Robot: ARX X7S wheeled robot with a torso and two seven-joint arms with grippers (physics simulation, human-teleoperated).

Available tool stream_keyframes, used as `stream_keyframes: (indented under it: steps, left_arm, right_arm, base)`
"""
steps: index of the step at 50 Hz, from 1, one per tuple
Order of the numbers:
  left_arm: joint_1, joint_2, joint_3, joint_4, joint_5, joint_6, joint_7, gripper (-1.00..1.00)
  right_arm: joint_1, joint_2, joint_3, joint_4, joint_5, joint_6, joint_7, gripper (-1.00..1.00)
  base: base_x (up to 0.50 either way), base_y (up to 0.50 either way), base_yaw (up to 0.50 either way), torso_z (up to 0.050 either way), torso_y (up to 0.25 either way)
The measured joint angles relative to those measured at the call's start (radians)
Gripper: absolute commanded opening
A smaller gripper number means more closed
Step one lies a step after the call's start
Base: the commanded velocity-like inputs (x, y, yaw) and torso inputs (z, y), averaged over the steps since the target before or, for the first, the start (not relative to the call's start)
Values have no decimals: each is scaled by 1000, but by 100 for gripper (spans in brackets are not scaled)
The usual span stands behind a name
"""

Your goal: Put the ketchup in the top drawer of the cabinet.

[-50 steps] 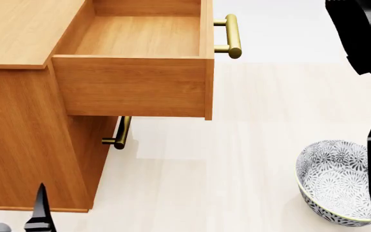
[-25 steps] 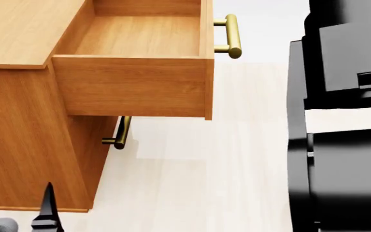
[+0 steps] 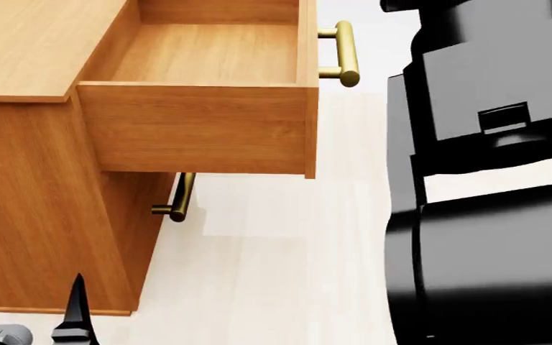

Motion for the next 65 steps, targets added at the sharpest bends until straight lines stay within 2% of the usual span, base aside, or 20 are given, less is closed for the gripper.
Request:
stream_keyframes:
  steps: [10,26,36,53,65]
  left_arm:
    - [-1,-2,0,-4,0,6,-2,100]
    - [0,-5,1,-15,-5,15,-2,100]
    - [2,-8,4,-18,-6,20,-3,100]
    - [9,-12,6,-18,-8,24,-8,100]
    - [13,-14,5,-26,-11,33,-10,100]
  right_arm:
    - [-12,-3,-26,0,1,59,-27,-100]
    - [-29,-4,-130,0,104,136,-82,-100]
    - [-33,-4,-136,0,127,181,-122,-100]
    - [-58,-5,-109,0,129,197,-194,-100]
    - [-69,-5,-210,0,235,179,-211,-100]
  base:
    - [0,0,0,0,1]
    - [0,0,0,0,0]
    - [0,0,0,0,0]
    - [0,0,0,0,1]
    - [0,0,0,0,0]
